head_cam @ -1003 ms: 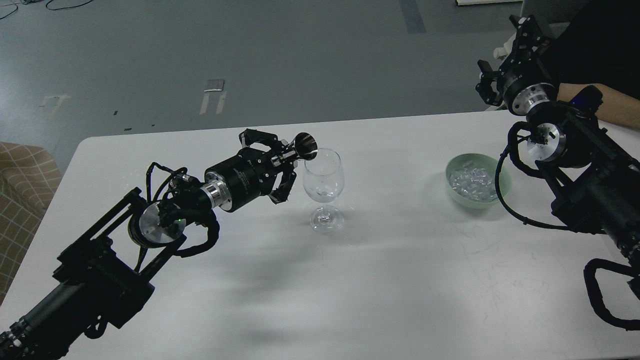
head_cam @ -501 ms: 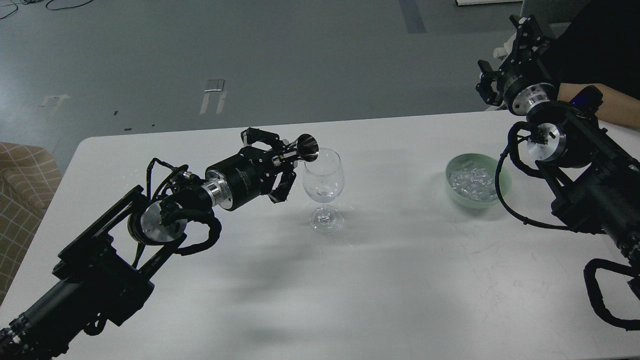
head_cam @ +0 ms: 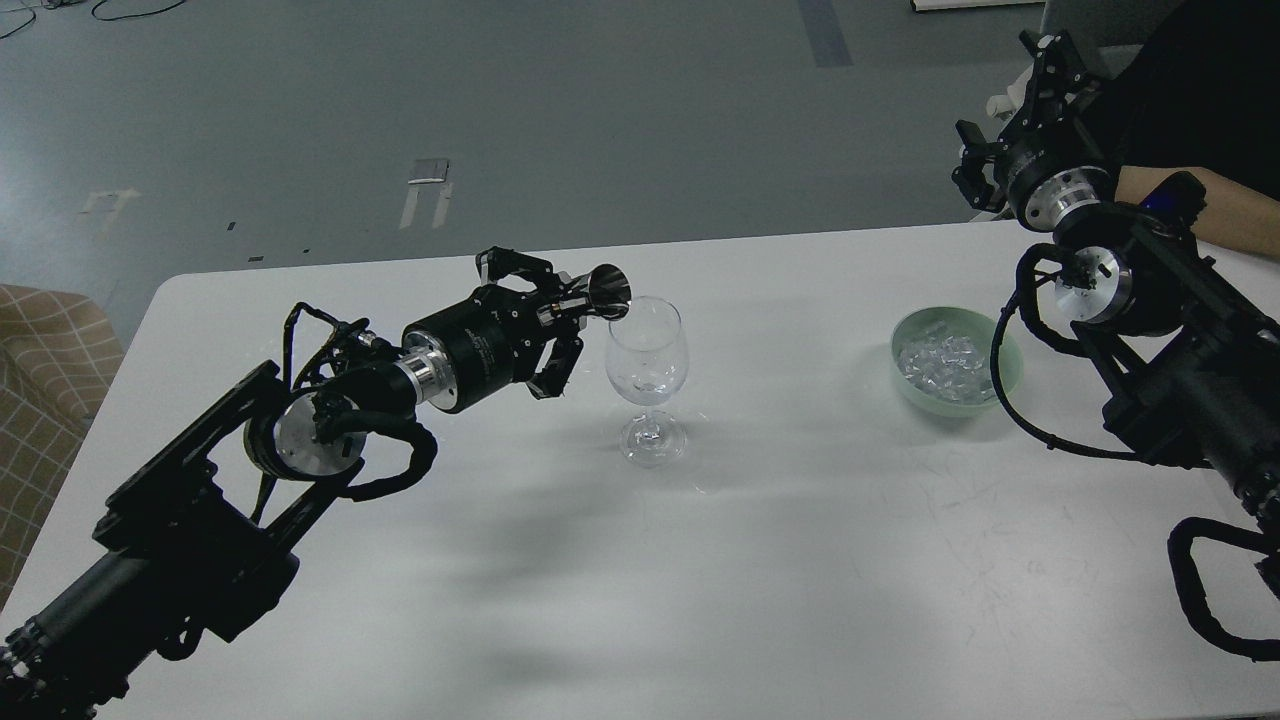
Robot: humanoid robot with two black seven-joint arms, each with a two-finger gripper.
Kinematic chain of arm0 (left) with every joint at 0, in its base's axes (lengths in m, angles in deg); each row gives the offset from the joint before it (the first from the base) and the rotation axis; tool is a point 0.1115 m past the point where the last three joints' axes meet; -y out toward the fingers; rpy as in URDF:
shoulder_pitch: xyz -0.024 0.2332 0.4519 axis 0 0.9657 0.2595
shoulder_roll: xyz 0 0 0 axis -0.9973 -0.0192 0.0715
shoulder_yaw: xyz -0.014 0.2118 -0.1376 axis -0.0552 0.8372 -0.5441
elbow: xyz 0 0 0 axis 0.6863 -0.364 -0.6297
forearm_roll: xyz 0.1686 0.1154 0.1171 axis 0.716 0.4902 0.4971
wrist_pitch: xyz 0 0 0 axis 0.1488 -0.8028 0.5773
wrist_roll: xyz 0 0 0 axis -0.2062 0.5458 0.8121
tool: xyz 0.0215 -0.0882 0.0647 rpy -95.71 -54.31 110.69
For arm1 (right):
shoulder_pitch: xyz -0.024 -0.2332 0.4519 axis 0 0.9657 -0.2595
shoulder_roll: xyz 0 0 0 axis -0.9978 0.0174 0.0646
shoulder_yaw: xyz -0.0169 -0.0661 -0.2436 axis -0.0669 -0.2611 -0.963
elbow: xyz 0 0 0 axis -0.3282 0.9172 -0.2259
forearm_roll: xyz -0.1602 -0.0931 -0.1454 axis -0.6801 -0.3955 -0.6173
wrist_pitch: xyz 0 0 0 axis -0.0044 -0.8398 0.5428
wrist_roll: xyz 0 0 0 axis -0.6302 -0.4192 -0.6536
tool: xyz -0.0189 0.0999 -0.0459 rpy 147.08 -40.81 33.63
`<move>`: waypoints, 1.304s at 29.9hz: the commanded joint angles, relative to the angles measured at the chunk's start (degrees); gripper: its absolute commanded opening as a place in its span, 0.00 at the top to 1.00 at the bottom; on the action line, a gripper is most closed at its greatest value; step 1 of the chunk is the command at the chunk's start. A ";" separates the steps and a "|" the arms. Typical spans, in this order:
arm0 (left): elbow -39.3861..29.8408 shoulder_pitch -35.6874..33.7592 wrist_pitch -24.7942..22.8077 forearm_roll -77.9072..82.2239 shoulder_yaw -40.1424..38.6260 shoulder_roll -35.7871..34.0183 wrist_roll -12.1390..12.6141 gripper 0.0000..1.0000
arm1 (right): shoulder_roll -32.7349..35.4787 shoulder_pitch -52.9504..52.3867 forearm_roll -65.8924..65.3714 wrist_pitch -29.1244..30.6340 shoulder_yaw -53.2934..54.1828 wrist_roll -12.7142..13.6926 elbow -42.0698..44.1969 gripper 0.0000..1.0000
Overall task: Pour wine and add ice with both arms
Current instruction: 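Tilt the jigger over the wine glass mouth with the left gripper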
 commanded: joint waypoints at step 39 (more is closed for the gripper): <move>-1.32 -2.41 -0.05 2.09 0.00 -1.83 0.80 0.91 | 0.05 -0.01 -0.01 -0.53 0.00 0.00 -0.44 0.00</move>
